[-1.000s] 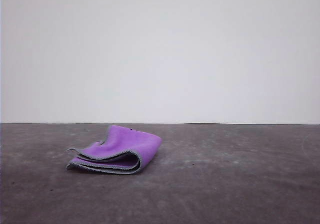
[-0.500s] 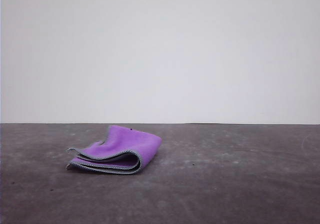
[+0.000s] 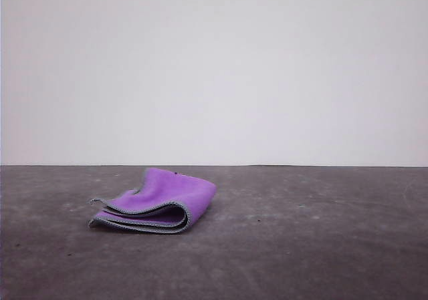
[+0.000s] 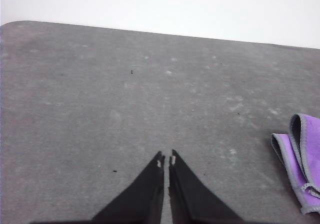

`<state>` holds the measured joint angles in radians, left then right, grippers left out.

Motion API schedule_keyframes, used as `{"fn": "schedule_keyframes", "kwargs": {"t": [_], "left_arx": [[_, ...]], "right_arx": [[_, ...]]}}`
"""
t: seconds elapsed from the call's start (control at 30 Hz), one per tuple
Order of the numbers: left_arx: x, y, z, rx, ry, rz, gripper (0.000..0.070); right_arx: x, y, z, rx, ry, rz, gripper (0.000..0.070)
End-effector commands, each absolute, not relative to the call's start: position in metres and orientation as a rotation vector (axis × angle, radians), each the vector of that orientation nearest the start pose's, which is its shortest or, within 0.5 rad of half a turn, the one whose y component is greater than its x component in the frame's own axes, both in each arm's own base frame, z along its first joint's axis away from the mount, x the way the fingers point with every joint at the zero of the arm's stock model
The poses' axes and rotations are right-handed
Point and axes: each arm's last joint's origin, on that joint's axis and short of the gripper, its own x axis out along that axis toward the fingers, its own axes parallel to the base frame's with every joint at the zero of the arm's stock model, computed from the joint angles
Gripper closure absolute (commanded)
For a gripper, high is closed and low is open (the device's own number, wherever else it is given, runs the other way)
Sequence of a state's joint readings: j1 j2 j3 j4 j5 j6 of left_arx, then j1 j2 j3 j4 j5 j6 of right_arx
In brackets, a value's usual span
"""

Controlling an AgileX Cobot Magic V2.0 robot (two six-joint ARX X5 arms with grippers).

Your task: Fold clothes

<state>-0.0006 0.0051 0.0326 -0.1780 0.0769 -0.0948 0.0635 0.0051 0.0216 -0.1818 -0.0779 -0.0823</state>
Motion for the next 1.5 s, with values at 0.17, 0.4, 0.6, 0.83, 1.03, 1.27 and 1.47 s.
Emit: {"fn": "schedule_keyframes", "kwargs": {"t": [0.17, 0.4, 0.6, 0.83, 1.03, 1.27, 1.47], "left_arx": [[0.0955, -0.0023, 0.1500, -0.105, 0.180, -0.069, 0.0700], [0.0955, -0.0023, 0.1500, -0.105, 0.180, -0.069, 0.0700], [0.0955, -0.0023, 0.1500, -0.105, 0.180, -0.069, 0.0700], [0.0955, -0.0023, 0.1500, -0.105, 0.180, -0.069, 0.0700], [0.0955, -0.0023, 0.1500, -0.105, 0.180, -0.069, 0.0700], [0.0955, -0.0023, 0.1499, -0.105, 0.180, -0.068, 0.0700], [0.0955, -0.0023, 0.1499, -0.105, 0.180, -0.068, 0.0700]], "right_arx": [[0.0955, 0.0080, 0.1500, -0.090, 0.163, 0.143, 0.0696], [0.0958, 0.0081, 0.1523, -0.084, 0.140, 0.145, 0.0696], [0.0958, 0.0080, 0.1523, -0.084, 0.140, 0.144, 0.0696], [0.0958, 0.0081, 0.1523, -0.084, 0.140, 0.145, 0.0696], [0.0958, 0.0081, 0.1523, -0.084, 0.140, 0.145, 0.0696], [0.0958, 0.0081, 0.1523, -0.084, 0.140, 0.145, 0.0696], [0.0958, 0.0081, 0.1523, -0.084, 0.140, 0.145, 0.0696]]}}
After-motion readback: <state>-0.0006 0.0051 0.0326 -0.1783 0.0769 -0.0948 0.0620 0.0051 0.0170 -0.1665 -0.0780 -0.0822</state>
